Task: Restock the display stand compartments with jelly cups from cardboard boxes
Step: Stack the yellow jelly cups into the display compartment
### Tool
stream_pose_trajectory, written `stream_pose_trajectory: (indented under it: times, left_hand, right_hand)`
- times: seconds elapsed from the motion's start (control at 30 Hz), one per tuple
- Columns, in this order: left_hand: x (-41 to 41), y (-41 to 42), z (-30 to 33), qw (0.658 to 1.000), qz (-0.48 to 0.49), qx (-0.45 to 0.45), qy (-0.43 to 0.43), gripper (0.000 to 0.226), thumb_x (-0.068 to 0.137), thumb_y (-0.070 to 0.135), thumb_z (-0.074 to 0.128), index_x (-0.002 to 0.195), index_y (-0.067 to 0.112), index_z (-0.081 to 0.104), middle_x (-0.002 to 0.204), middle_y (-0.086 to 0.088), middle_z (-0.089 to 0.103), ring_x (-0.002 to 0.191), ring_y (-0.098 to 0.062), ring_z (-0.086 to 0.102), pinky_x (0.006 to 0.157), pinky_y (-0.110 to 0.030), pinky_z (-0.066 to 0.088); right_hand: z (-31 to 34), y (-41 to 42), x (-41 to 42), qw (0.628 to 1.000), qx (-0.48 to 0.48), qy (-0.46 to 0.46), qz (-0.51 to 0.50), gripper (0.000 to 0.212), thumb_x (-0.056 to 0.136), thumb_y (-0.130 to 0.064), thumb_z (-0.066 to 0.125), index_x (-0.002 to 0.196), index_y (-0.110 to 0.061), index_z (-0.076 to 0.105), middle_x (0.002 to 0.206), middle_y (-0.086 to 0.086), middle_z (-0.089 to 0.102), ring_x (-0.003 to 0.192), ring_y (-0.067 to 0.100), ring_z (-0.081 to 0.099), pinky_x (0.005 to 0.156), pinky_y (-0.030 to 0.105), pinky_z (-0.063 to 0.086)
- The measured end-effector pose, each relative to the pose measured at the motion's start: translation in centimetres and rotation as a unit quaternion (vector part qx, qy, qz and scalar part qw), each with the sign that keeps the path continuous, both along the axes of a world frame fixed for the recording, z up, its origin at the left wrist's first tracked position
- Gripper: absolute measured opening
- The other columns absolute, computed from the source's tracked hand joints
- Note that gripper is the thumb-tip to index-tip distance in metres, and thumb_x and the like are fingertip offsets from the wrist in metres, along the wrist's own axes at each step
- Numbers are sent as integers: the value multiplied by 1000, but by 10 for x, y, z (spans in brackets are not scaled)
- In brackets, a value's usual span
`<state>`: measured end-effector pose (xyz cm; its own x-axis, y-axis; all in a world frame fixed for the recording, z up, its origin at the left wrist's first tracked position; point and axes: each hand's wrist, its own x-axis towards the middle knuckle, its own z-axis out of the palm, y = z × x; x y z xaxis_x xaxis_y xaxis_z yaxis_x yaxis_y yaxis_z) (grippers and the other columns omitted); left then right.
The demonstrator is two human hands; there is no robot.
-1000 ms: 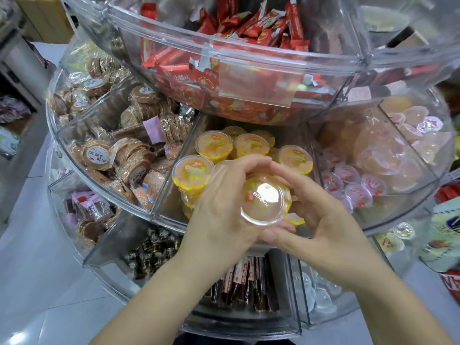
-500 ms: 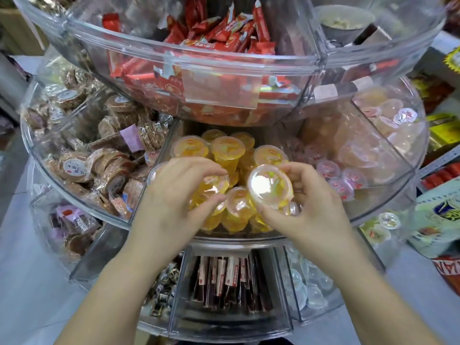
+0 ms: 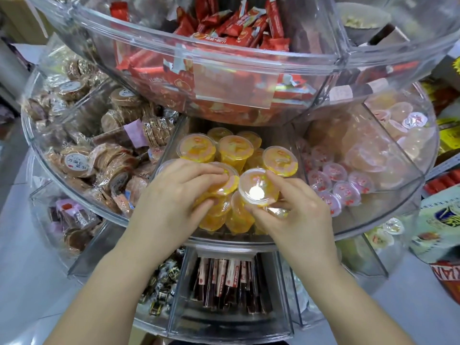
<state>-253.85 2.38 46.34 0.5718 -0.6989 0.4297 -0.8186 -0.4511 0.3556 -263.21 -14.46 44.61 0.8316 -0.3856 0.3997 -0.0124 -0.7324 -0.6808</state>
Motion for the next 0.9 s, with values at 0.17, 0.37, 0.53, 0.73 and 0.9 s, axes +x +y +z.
stream_pose_trajectory:
  times: [0.17,0.37,0.53,0.73,0.9]
  left_hand:
    - [0,1,-8,999,-1,-30,-17,28,71,6,75,99,6,72,104,-3,69,94,-25,61,86,-36,45]
    - [0,-2,-6,999,10,-30,-5,28,72,12,69,100,7,71,105,-1,68,95,-24,61,86,-36,45]
    - [0,1,-2,1000,2,-16,16,35,74,21,70,107,9,68,111,1,65,102,-21,59,91,-34,43]
    - [-6,3,2,992,-3,-122,18,27,81,23,67,104,10,67,108,4,63,103,-14,58,92,-33,45]
    - [-22,24,4,957,96,-252,106,17,85,21,59,102,26,63,101,19,63,99,0,59,88,-14,41]
  right_hand:
    - [-5,3,4,1000,6,-7,-5,61,66,-27,82,121,-11,61,95,-3,59,75,18,62,70,37,57]
    - [-10,0,3,999,-35,-11,2,59,69,-17,80,124,-14,58,89,-6,56,70,19,61,64,35,56]
    - [-10,1,-1,1000,-25,1,-3,62,69,-30,79,125,-23,55,91,-11,55,73,9,57,66,28,51]
    - [2,-7,-12,999,-39,4,-26,62,69,-56,66,121,-25,55,82,-14,46,74,5,44,65,22,44]
    - [24,1,-16,996,36,-48,73,26,81,-36,62,105,-27,62,80,-16,49,68,5,46,62,12,36]
